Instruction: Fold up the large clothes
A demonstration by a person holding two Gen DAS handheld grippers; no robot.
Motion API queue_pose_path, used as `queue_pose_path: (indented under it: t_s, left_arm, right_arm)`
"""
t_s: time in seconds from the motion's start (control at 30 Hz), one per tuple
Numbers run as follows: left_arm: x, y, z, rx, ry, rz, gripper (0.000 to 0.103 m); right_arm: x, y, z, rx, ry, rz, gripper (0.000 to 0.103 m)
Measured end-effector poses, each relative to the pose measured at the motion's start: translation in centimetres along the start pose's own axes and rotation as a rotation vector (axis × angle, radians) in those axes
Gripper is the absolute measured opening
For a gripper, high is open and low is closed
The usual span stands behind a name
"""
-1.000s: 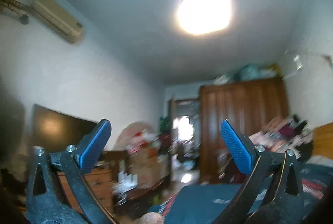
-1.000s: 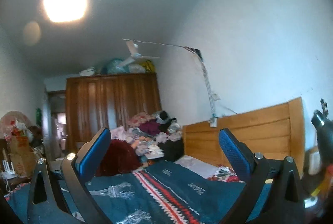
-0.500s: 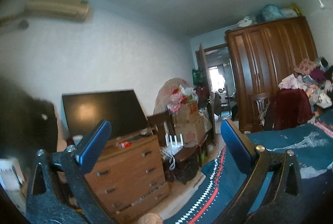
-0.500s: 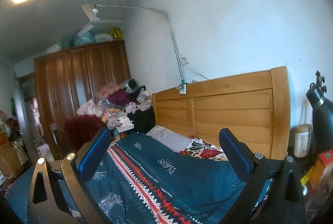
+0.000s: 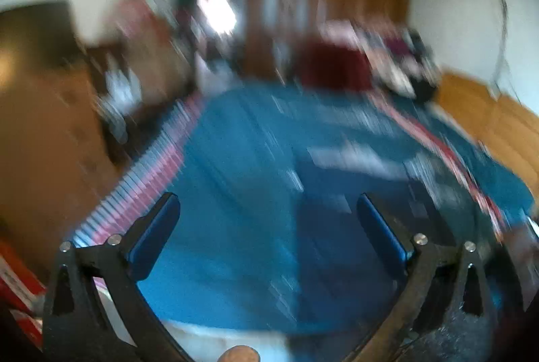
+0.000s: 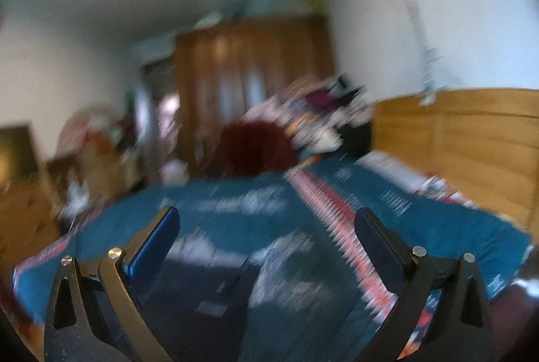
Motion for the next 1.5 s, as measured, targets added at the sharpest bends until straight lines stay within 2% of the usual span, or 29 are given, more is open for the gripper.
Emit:
queue_pose_path:
  t_s: [0.03, 0.07, 0.1, 0.17, 0.27, 0.37, 0.47, 0.6, 0.87, 0.97, 1.5]
  left_arm:
    - [-2.1, -1.4, 2.3, -0.002, 0.070, 0.040, 0.101]
    - [-4.6, -3.0, 5.0, -0.002, 0.152, 0.081, 0.096]
    - [-5.7, -3.6, 6.2, 0.002, 0.195, 0.104, 0.087]
    - [-8.7, -5.3, 9.7, 0.009, 0.316, 0.155, 0.077]
    - [-11.4, -5.9, 13.4, 0.028, 0.429, 0.165, 0.075]
    - [-12.6, -6.4, 16.0, 0.014, 0.496, 0.158, 0.075]
    - [-12.7, -7.0, 17.0, 0.011, 0.525, 0.165, 0.073]
    - [-12.8, -6.8, 18.5, 0.042, 0.551, 0.186, 0.058]
    - [-14.6, -5.7, 19.7, 0.079, 0.571, 0.173, 0.059]
    - [-15.0, -5.8, 19.8, 0.062, 0.573, 0.162, 0.060]
    - [-15.1, -5.6, 20.2, 0.035, 0.559, 0.138, 0.064]
  right_arm:
    - [-0.7, 1.7, 2.1, 0.016, 0.049, -0.030, 0.103]
    - [-1.4, 3.1, 4.2, 0.015, 0.105, -0.065, 0.103]
    - [-1.8, 3.9, 5.8, 0.002, 0.143, -0.090, 0.103]
    - [-2.8, 5.6, 9.5, -0.037, 0.228, -0.140, 0.103]
    - [-3.4, 7.5, 13.9, -0.078, 0.317, -0.175, 0.103]
    - [-3.9, 8.4, 16.8, -0.105, 0.379, -0.186, 0.103]
    - [-4.4, 8.7, 18.8, -0.104, 0.422, -0.184, 0.103]
    - [-4.9, 8.5, 19.5, -0.132, 0.455, -0.188, 0.103]
    - [-5.8, 11.0, 20.3, -0.124, 0.489, -0.244, 0.103]
    - [-5.8, 11.6, 20.6, -0.123, 0.499, -0.254, 0.103]
    - [-6.3, 12.2, 22.2, -0.138, 0.548, -0.268, 0.103]
Point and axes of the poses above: each gripper's, at about its wrist camera, not at the fingertips, and x roughly against the way its jaws point, y to its left, z to its underside, the point moved 5 cm from there along -x, roughly the way its jaws point, and after that the axes turned 4 degrees about -y, right-handed, at the moved point
